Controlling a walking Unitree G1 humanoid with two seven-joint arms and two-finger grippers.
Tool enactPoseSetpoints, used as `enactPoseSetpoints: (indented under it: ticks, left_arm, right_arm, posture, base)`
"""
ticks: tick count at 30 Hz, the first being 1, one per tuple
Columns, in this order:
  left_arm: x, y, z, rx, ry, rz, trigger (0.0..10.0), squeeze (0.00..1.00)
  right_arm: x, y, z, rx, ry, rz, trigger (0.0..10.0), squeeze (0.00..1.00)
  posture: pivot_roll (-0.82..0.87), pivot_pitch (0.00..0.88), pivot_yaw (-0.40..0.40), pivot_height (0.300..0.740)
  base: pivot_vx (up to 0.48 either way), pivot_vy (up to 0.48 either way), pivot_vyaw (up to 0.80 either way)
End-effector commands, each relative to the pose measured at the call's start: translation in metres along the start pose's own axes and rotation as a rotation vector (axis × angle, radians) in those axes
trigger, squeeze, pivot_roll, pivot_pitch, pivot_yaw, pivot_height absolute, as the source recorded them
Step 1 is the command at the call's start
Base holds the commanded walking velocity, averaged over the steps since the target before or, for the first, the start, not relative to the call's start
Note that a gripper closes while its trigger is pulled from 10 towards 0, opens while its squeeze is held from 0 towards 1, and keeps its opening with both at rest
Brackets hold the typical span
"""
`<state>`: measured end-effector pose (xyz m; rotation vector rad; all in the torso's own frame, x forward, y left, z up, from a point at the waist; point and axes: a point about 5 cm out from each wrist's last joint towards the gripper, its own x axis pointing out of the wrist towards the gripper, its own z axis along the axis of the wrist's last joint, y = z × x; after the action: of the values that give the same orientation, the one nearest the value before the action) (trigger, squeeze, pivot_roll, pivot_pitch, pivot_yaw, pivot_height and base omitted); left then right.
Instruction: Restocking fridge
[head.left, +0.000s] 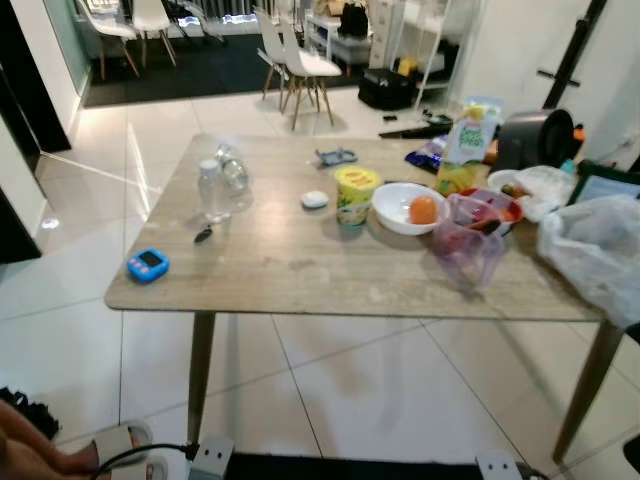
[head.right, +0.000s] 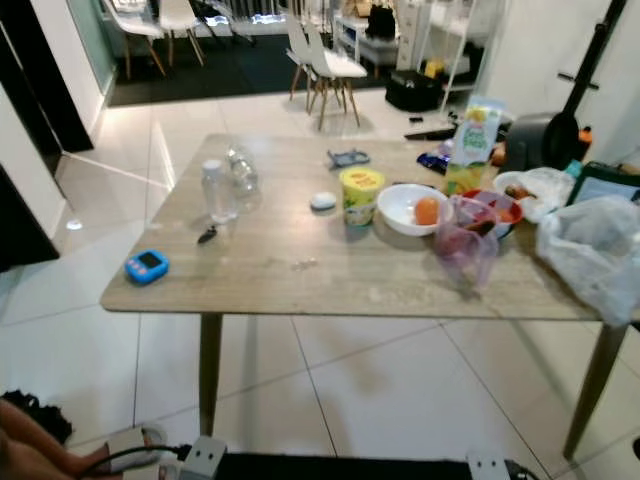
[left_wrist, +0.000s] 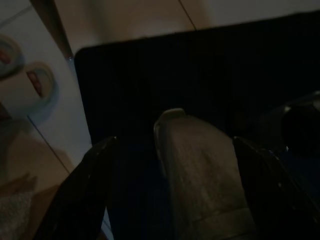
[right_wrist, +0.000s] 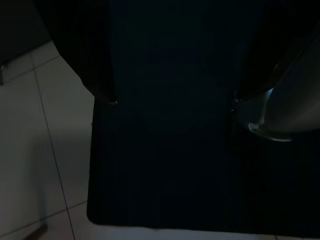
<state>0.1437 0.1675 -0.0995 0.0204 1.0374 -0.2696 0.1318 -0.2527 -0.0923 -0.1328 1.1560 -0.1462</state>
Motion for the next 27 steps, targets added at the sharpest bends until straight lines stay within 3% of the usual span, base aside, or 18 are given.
enactPoseSetpoints:
  ticks: [1,5,19,26,27]
  left_arm:
    - [-0.001,-0.005,-0.010,0.001,0.044,-0.016,10.0,0.00]
    - [-0.001,-0.005,-0.010,0.001,0.044,-0.012,10.0,0.00]
    - [0.000,-0.005,-0.012,-0.023,0.050,0.016,10.0,0.00]
    - [0.000,-0.005,-0.012,-0.024,0.051,0.022,10.0,0.00]
    - [-0.001,-0.003,-0.013,-0.023,0.054,0.032,10.0,0.00]
  right_arm:
    - [0.000,0.001,-0.006,-0.013,0.020,0.001,10.0,0.00]
    - [-0.001,0.001,-0.008,-0.013,0.024,0.002,10.0,0.00]
    - [0.000,0.004,-0.006,-0.030,0.014,0.015,10.0,0.00]
    - [0.001,0.014,0.016,0.048,-0.102,0.090,10.0,0.00]
    - [0.001,0.021,0.025,0.064,-0.142,0.135,10.0,0.00]
  posture:
    - [0.08,0.000,-0.024,0.740]
    - [0.07,0.000,-0.024,0.740]
    - [0.08,0.000,-0.027,0.740]
    - [0.08,0.000,-0.027,0.740]
    - [0.08,0.000,-0.026,0.740]
  base:
    - [0.270,0.000,0.00]
    - [0.265,0.000,0.00]
    - [0.000,0.000,0.00]
    - [0.000,0.000,0.00]
    - [0.000,0.000,0.00]
